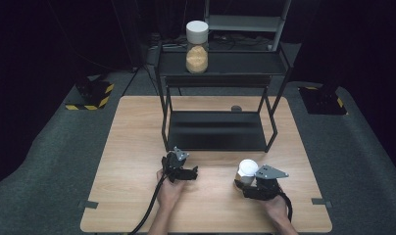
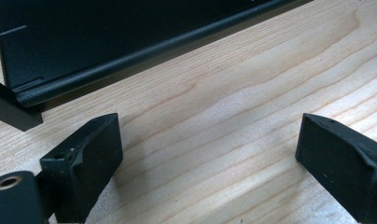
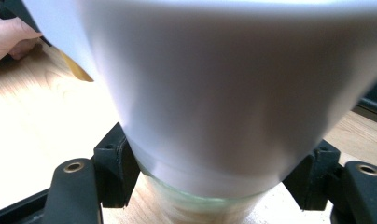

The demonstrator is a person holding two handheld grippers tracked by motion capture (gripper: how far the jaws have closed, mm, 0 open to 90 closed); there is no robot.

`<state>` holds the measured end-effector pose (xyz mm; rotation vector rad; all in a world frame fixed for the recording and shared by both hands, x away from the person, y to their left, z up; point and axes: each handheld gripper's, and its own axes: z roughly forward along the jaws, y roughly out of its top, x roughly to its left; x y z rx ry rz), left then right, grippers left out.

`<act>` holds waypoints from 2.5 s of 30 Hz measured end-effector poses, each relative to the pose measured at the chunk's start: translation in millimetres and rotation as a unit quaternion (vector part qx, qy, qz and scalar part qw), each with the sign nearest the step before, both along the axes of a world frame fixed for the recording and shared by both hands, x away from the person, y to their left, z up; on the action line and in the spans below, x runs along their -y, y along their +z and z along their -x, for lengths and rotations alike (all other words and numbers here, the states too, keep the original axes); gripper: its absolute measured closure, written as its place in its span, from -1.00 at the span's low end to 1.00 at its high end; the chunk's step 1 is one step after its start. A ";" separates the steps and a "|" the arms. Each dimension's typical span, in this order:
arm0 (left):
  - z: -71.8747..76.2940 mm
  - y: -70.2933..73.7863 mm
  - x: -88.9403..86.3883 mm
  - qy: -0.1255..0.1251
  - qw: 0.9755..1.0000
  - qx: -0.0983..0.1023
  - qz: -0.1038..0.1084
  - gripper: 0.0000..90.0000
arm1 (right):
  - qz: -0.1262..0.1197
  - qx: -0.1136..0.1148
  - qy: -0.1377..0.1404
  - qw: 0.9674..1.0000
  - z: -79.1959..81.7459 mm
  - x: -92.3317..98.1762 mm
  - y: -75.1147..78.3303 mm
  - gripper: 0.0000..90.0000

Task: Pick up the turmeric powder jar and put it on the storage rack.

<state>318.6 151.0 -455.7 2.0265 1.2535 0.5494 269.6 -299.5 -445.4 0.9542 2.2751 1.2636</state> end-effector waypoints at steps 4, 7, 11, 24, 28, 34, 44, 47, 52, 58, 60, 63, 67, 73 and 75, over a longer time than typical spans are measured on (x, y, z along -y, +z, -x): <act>0.0 0.0 0.0 0.000 1.000 0.000 0.000 -0.84 | 0.001 0.001 0.000 1.000 -0.3 -0.4 0.5 -0.33; 0.0 0.1 0.0 0.000 1.000 0.000 0.000 -0.84 | 0.003 0.004 0.004 1.000 -1.1 -0.5 3.4 -0.33; 0.0 0.0 0.0 0.000 1.000 0.000 0.000 -0.84 | 0.001 0.008 0.005 1.000 -3.7 0.4 10.2 -0.33; 0.0 0.0 0.0 0.000 1.000 0.000 0.000 -0.84 | -0.027 0.003 -0.009 1.000 -22.4 9.6 38.2 -0.33; 0.0 0.1 0.1 0.000 1.000 0.000 0.000 -0.84 | -0.035 0.001 -0.008 0.999 -29.4 14.1 48.3 -0.33; 0.1 0.2 0.2 0.001 1.000 0.000 0.000 -0.84 | -0.040 -0.001 -0.011 0.999 -38.5 17.2 61.4 -0.33; -0.1 0.1 -0.1 0.000 1.000 -0.001 0.001 -0.84 | -0.035 0.013 -0.012 0.999 -49.7 18.0 90.6 -0.33; -0.2 0.1 -0.2 0.000 1.000 -0.001 0.001 -0.84 | -0.032 0.017 -0.012 0.999 -54.0 17.7 102.3 -0.33; -0.2 0.0 -0.3 0.000 1.000 -0.001 0.002 -0.84 | -0.033 0.016 -0.011 0.999 -62.2 17.8 120.6 -0.33; -0.1 -0.1 -0.2 0.001 1.000 -0.001 0.002 -0.84 | -0.023 0.021 -0.009 0.999 -70.5 13.1 144.6 -0.33; -0.2 0.0 -0.3 0.001 1.000 -0.001 0.002 -0.84 | -0.020 0.022 -0.007 1.000 -72.9 11.7 151.9 -0.33; -0.1 0.0 -0.3 0.001 1.000 -0.001 0.002 -0.84 | -0.015 0.025 -0.004 1.000 -77.4 9.2 165.2 -0.33; -0.1 0.0 -0.3 0.001 1.000 -0.001 0.002 -0.84 | -0.008 0.028 -0.002 1.000 -83.1 5.9 182.0 -0.33; -0.2 0.0 -0.3 0.001 1.000 -0.001 0.002 -0.84 | -0.011 0.026 0.000 1.000 -94.8 3.7 209.1 -0.33; -0.2 0.0 -0.3 0.001 1.000 -0.001 0.002 -0.84 | -0.010 0.027 0.000 1.000 -97.9 2.0 218.9 -0.33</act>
